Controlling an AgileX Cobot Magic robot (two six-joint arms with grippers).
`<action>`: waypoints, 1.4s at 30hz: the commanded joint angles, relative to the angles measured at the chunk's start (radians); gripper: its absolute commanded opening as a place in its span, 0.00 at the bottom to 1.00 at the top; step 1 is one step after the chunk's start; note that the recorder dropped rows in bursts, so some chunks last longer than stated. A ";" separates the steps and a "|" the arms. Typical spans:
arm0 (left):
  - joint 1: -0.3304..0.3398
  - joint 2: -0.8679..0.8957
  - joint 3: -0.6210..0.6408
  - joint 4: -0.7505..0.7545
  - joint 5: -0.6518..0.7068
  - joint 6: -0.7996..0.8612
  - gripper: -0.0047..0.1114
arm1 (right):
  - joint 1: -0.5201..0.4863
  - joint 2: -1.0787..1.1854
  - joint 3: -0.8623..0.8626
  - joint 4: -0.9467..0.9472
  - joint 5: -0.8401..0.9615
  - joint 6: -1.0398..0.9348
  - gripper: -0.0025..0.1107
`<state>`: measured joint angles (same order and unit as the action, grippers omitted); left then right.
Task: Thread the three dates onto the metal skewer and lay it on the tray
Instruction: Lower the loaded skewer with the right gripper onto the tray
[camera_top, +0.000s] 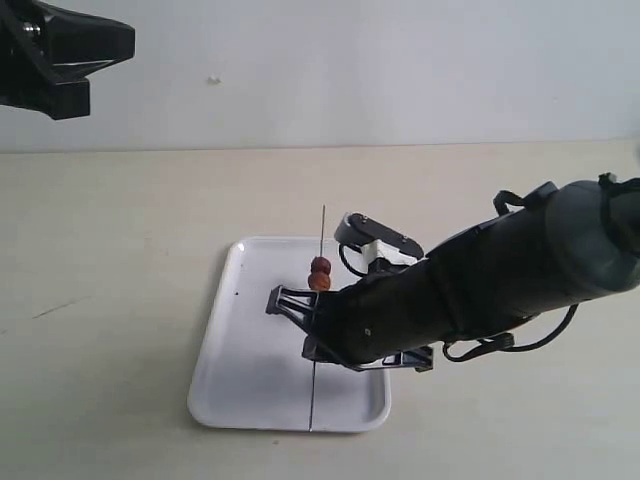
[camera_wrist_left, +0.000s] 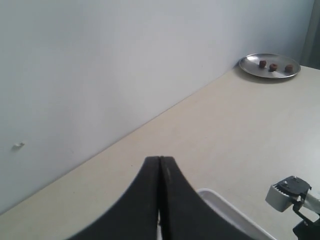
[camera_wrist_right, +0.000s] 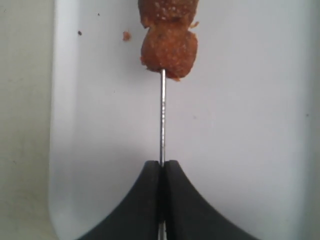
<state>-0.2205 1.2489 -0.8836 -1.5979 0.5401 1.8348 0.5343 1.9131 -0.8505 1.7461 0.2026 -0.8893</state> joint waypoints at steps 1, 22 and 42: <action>0.001 -0.008 0.000 -0.002 -0.003 -0.014 0.04 | 0.001 0.030 -0.005 -0.002 0.035 0.009 0.02; 0.001 -0.008 0.002 0.028 0.008 -0.037 0.04 | 0.001 0.041 -0.005 -0.002 -0.015 -0.008 0.29; 0.001 -0.177 0.098 -0.057 -0.335 -0.062 0.04 | 0.001 -0.058 -0.005 -0.054 -0.092 -0.052 0.45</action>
<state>-0.2205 1.1284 -0.8070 -1.6242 0.2748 1.7816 0.5343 1.8744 -0.8583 1.7098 0.1243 -0.9297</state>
